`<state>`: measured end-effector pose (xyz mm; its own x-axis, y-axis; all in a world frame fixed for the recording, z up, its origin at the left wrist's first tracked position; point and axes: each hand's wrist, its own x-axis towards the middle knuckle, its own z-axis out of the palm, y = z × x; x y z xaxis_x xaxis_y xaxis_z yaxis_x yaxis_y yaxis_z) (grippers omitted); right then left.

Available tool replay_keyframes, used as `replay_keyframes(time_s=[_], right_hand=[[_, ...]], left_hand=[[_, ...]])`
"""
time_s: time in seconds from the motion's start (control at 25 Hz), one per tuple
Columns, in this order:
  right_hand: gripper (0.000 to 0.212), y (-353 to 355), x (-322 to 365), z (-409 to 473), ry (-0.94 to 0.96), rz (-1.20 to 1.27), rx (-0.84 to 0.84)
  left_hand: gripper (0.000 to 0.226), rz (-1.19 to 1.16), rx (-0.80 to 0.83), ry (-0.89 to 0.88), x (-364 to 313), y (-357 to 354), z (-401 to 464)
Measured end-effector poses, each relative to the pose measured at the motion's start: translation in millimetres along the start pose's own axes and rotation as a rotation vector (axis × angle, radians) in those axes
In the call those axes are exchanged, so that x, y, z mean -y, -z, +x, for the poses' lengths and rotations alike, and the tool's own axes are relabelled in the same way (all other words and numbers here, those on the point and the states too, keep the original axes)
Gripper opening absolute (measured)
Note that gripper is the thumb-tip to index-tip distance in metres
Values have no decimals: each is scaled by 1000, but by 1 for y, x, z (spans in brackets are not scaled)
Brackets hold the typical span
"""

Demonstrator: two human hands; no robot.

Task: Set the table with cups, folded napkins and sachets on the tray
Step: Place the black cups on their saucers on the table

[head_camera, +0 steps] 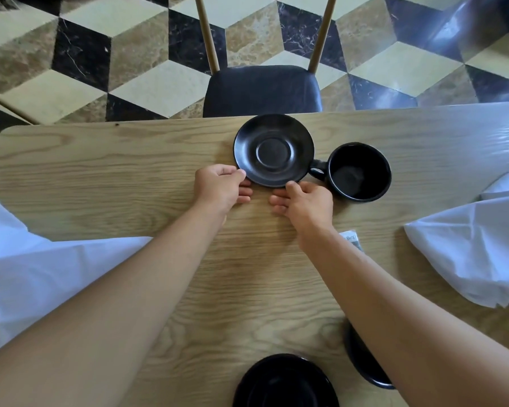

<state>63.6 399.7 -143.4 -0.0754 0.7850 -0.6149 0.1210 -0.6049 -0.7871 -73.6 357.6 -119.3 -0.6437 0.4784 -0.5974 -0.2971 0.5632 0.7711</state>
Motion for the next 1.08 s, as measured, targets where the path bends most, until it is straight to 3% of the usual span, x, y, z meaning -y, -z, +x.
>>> replay_keyframes(time_s=[0.4,0.52,0.56,0.68,0.84,0.96,1.08], right_hand=[[16,19,10,-20,-43,-51,69],[20,58,10,-34,-49,-244,60],[21,74,12,-36,-51,-284,34],[20,118,20,-29,-57,-335,-90],[67,143,32,-11,156,-409,-79],[86,144,40,2,393,-425,47],[95,148,39,13,462,-441,134]], left_hand=[[14,35,-67,37,-3,-1,-11],[6,346,-109,-276,-4,-9,-31],[2,422,-52,-426,-8,-16,-40],[27,592,175,-744,-24,-45,-54],[45,817,352,-875,-38,-81,-52],[39,811,309,-877,-34,-89,-42],[34,823,267,-890,-29,-90,-31]])
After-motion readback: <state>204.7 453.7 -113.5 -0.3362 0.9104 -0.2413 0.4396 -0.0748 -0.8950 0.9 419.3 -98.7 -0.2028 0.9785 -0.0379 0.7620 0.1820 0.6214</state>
